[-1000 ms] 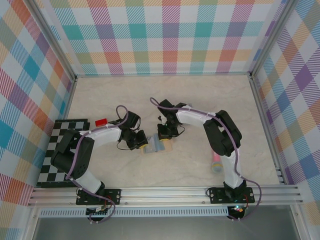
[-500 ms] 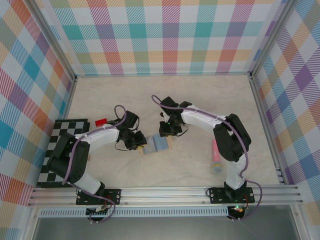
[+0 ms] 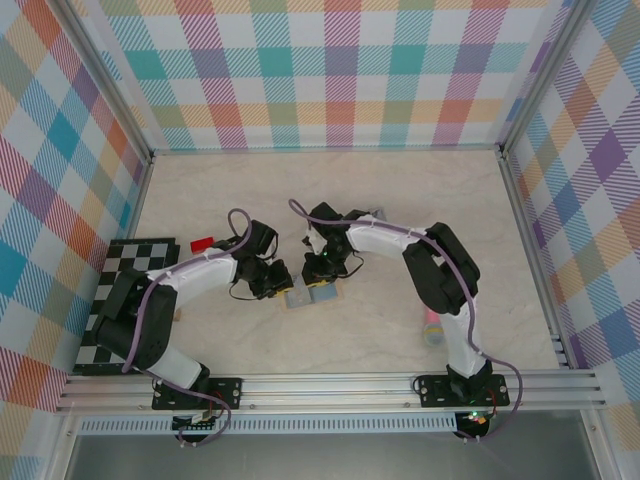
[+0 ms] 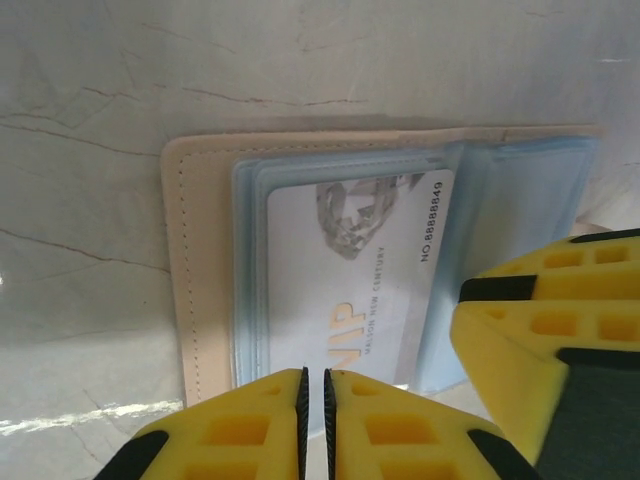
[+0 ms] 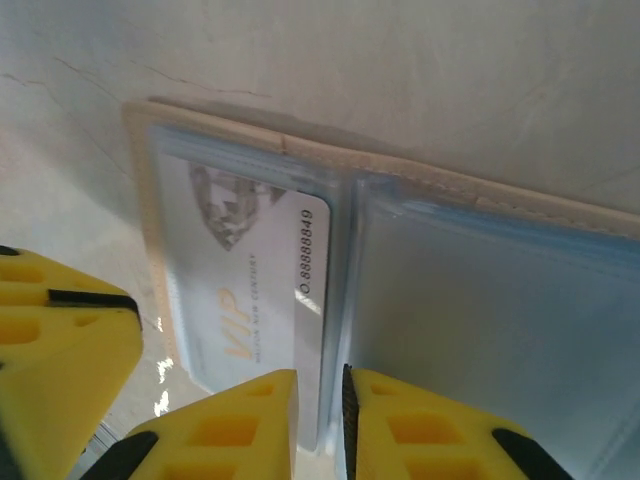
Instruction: Take the credit cards out of the card holder
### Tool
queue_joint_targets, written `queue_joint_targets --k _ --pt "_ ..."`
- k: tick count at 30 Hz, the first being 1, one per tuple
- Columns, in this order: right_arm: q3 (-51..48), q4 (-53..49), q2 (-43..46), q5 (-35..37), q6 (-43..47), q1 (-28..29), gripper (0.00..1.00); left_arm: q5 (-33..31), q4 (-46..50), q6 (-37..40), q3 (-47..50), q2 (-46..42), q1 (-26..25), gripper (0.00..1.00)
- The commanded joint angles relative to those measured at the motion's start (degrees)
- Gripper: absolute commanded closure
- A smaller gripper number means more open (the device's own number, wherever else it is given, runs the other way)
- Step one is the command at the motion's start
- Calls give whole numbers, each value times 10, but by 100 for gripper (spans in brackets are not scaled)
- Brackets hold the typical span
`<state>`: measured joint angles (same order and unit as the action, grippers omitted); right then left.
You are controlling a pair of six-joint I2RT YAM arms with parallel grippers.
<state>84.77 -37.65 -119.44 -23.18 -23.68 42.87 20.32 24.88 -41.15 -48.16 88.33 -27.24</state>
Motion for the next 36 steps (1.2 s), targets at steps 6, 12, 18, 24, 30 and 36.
queue_joint_targets --k 6,12,18,24,30,36 --pt "35 -20 -21 -8 7 0 83 -5 -25 -14 13 30 -3 87" --pt "39 -19 -30 -13 7 0 82 -7 -24 -14 17 40 -4 87" --pt "49 -26 -41 -18 9 1 79 -9 -25 -19 24 46 -4 88" --pt "49 -28 -48 -24 12 2 79 -12 -25 -21 30 41 -3 88" --pt "50 -28 -47 -31 20 5 82 -12 -24 -22 32 40 -3 88" --pt "50 -29 -45 -30 20 5 88 -15 -22 -22 33 35 -3 88"
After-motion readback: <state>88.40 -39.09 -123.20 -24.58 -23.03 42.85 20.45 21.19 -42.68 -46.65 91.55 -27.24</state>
